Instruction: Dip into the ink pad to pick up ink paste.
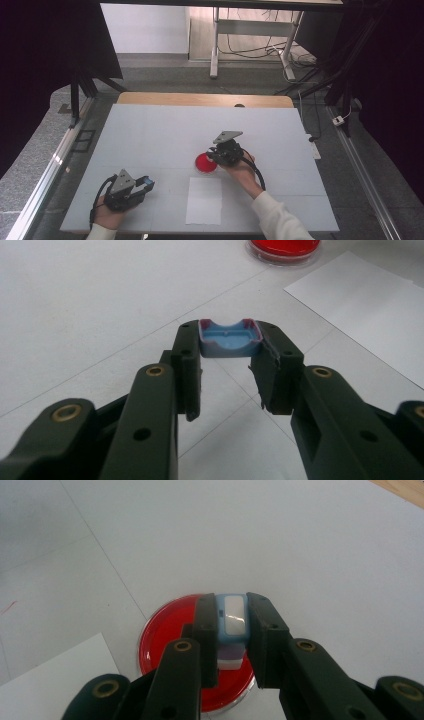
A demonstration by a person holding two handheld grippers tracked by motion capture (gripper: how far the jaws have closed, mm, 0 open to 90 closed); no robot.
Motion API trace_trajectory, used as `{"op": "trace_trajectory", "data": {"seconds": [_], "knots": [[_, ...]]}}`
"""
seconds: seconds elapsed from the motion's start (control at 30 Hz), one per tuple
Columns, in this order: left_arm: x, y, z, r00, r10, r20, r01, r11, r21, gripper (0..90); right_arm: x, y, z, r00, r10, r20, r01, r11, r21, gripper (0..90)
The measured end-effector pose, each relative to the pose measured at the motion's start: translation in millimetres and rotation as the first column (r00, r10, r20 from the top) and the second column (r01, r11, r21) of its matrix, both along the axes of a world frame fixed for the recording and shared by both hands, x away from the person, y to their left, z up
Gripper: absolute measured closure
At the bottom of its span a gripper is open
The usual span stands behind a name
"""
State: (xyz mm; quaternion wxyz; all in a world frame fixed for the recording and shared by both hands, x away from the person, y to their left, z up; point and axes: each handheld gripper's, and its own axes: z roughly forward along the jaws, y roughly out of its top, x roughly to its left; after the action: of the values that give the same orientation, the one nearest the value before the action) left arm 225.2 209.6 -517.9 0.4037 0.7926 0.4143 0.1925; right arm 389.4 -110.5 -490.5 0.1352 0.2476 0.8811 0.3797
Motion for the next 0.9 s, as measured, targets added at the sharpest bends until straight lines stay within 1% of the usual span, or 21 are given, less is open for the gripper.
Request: {"op": "trace_trajectory", "data": {"seconds": [0.1,0.17,0.6,0.77,0.9], "knots": [[0.1,0.0,-0.1,1.0,0.0,-0.001,0.0,1.0,0.0,64.7,0.1,0.4,-1.1,1.0,-0.003,-0.002,0.003,1.0,-0.005,76.1],[0.0,-0.1,-0.1,1.0,-0.001,-0.001,0.001,1.0,0.001,64.7,0.5,0.4,-2.5,1.0,-0.001,-0.003,0.001,1.0,0.0,76.1],[-0.2,-0.7,-0.1,1.0,-0.002,-0.001,0.002,1.0,0.001,64.7,0.0,1.0,-2.7,1.0,0.001,-0.001,-0.001,0.9999,-0.01,76.2],[-0.2,-1.3,0.0,1.0,-0.001,0.0,0.001,1.0,0.003,64.7,-1.5,2.2,-2.7,0.9999,-0.001,0.011,0.001,0.9997,-0.023,76.2],[0.0,-0.9,-0.1,1.0,-0.001,-0.001,0.001,1.0,0.001,64.7,-1.8,2.3,-2.8,0.9999,-0.002,0.013,0.003,0.9999,-0.017,76.1]]}}
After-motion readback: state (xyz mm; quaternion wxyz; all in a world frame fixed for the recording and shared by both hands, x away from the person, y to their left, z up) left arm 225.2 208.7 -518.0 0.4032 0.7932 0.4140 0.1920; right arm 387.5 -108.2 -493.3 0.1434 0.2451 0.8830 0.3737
